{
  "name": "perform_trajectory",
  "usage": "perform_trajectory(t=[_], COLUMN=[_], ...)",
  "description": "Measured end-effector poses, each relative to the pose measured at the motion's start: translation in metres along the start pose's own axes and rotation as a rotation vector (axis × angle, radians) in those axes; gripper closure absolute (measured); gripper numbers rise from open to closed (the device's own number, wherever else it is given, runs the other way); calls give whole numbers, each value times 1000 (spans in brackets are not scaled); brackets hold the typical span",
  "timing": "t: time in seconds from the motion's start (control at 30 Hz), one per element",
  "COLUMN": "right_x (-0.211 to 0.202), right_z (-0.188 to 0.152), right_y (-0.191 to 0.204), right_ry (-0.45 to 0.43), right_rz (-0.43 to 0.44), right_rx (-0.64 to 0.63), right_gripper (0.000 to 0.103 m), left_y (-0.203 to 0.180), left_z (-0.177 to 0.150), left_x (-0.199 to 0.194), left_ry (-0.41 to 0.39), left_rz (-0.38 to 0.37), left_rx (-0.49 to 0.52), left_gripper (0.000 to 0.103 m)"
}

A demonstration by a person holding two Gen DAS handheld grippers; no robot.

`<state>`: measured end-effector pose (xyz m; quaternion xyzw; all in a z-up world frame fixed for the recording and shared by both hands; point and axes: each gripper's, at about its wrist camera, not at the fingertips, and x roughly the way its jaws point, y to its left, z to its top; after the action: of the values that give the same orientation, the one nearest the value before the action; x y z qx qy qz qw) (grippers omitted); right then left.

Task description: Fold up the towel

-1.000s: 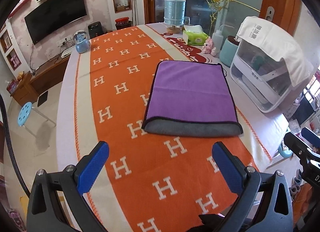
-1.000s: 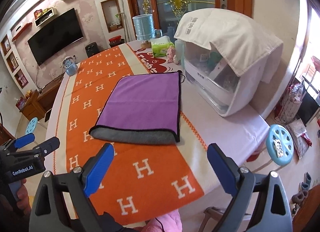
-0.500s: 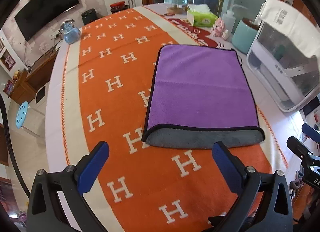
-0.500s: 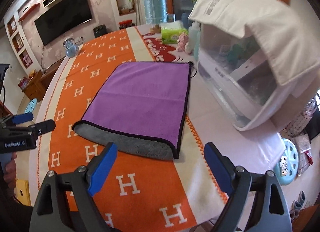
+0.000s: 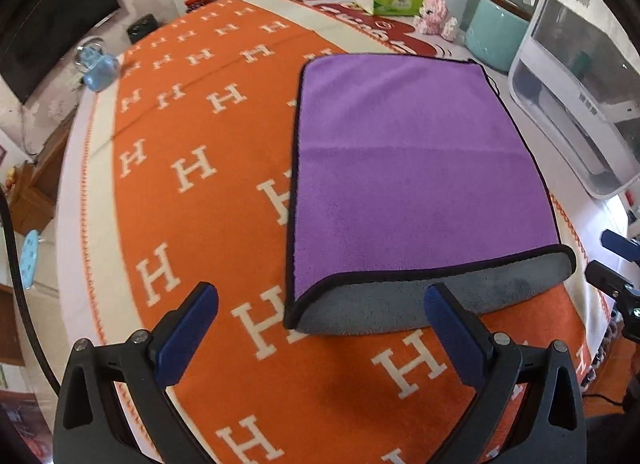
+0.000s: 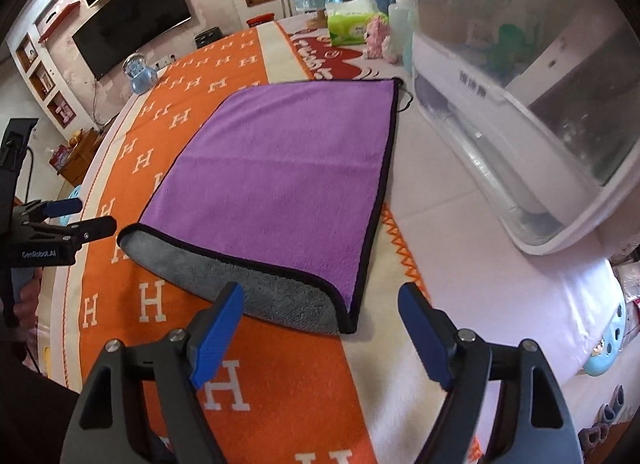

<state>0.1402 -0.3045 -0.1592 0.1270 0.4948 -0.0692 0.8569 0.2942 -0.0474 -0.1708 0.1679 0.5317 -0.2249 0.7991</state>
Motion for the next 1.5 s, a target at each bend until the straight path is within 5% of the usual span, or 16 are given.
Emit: perform_trajectory(t=[0.57, 0.93, 1.5], right_x=[38, 41, 39], right_z=[-4, -7, -10], right_y=[-5, -2, 1], right_ry=[85, 107, 107], right_rz=[8, 30, 26], right_rx=[-33, -47, -63], right_gripper=[52, 64, 79], left_y=[20, 32, 33], left_z=[4, 1, -4], left_x=[55, 61, 55], left_ry=[68, 92, 126], left_rz=[-153, -244, -223], left_rx=[-20, -66, -76], left_gripper=[7, 40, 77])
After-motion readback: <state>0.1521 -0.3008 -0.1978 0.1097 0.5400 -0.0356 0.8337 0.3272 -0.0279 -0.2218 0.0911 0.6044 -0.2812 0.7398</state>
